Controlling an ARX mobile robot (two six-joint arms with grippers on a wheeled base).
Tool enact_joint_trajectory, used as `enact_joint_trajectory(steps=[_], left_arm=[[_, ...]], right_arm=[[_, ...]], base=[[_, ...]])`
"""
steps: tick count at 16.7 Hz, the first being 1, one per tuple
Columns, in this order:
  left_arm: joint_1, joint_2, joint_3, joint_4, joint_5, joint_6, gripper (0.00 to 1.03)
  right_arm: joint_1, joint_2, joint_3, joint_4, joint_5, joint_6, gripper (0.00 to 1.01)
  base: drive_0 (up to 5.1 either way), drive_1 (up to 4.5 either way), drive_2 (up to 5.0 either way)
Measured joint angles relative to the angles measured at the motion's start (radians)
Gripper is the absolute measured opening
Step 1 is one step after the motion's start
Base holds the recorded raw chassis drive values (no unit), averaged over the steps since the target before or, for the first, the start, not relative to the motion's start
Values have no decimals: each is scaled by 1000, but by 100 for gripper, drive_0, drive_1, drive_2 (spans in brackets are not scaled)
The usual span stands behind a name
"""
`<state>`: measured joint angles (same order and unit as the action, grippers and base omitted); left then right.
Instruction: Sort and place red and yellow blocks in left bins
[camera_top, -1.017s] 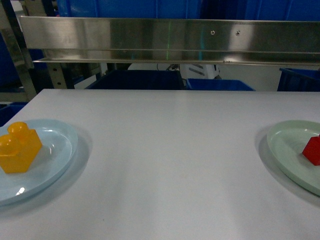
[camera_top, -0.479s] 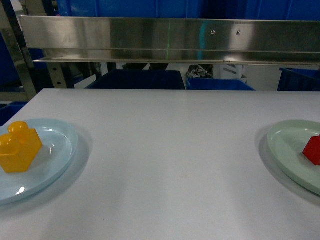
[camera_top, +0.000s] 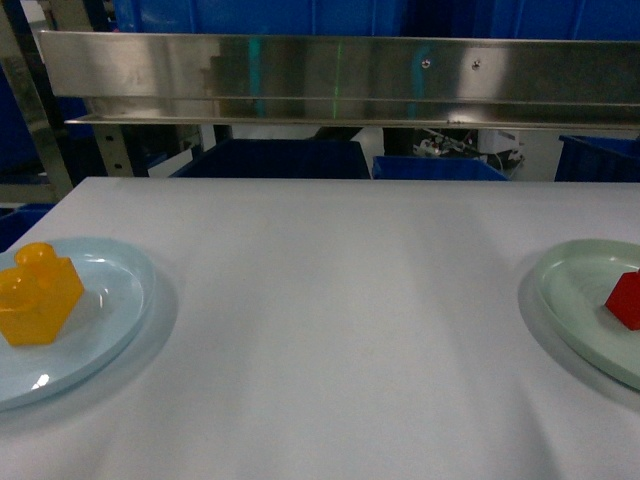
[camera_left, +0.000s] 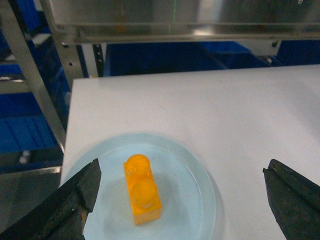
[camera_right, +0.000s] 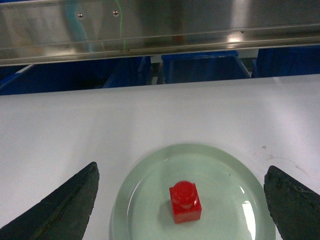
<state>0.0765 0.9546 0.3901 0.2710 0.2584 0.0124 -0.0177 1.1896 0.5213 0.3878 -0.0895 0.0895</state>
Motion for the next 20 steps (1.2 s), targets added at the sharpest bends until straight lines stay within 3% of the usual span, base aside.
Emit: enact_joint_trajectory(steps=[2,4,7,10,18,19,20], left_arm=[[25,67,13,43,27,16,98],[70,158,24,130,34,49,98],[85,246,4,229,32,79,98],[82,275,-47,270,31,102,98],[69,262,-54,291,22,105,98],[69,262,-54,291,22,105,98],[69,262,-54,291,22,105,98]], right_arm=[[13,92,51,26,16,-16,98],[18,158,51,81,42,-65,98],[18,222,8,171,72,-120,98],[18,242,-32,214,82,-125,98],[20,220,-39,241,87,-125,98],[19,220,-39,242,85,-125,98],[10,238,-34,233,53,-124,98]], base=[[0,0,0],[0,0,0],[0,0,0],[0,0,0],[0,0,0],[0,0,0],[0,0,0]])
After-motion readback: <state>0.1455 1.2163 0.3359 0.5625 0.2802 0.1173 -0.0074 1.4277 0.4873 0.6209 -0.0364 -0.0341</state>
